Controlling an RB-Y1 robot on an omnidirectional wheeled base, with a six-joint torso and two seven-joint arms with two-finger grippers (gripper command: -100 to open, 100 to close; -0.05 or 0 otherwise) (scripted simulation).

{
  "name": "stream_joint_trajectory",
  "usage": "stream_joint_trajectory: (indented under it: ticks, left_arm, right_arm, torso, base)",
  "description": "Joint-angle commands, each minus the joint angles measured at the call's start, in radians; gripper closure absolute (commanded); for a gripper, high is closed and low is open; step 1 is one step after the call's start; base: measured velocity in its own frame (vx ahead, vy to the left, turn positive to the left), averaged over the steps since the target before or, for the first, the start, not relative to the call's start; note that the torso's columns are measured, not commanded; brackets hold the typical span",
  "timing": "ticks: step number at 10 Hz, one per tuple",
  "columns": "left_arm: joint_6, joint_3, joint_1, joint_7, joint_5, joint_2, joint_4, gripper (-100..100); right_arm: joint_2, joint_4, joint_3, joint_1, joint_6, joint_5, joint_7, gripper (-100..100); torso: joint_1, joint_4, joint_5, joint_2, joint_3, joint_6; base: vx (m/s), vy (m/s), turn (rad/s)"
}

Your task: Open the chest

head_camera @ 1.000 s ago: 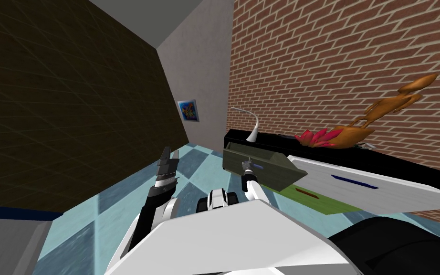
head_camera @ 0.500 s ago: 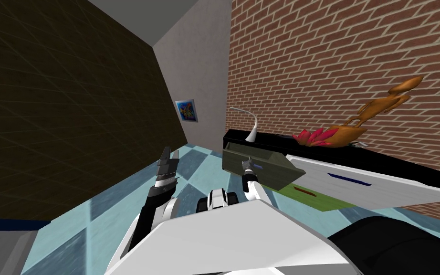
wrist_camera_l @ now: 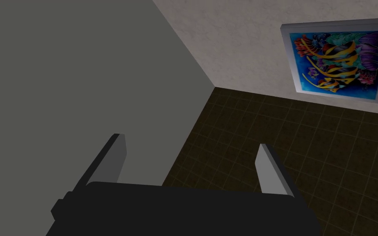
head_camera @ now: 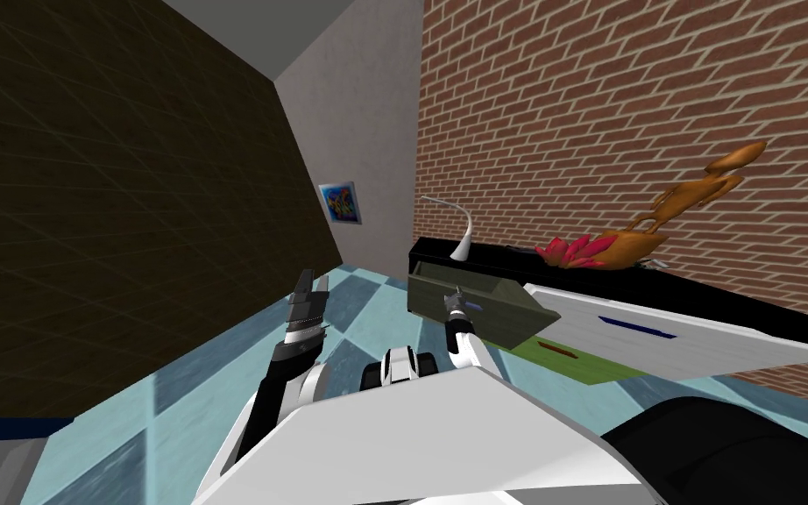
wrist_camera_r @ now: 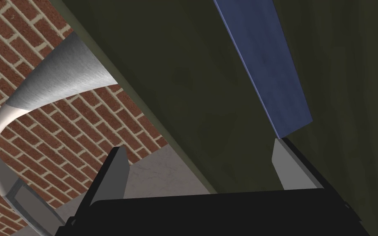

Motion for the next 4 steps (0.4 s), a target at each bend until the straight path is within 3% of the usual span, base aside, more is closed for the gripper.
stream_joint_trajectory:
  ticks: [1, 4]
  left_arm:
    - [0.000, 0.000, 0.000, 0.000, 0.000, 0.000, 0.000, 0]
    - [0.000, 0.000, 0.000, 0.000, 0.000, 0.000, 0.000, 0]
  right_arm:
    - [0.000, 0.000, 0.000, 0.000, 0.000, 0.000, 0.000, 0]
    - [0.000, 0.000, 0.000, 0.000, 0.000, 0.000, 0.000, 0]
  torso:
    - [0.000, 0.000, 0.000, 0.000, 0.000, 0.000]
    - [0.000, 0.000, 0.000, -0.001, -0.001, 0.000]
  base:
    - [0.000, 0.000, 0.000]
    - [0.000, 0.000, 0.000]
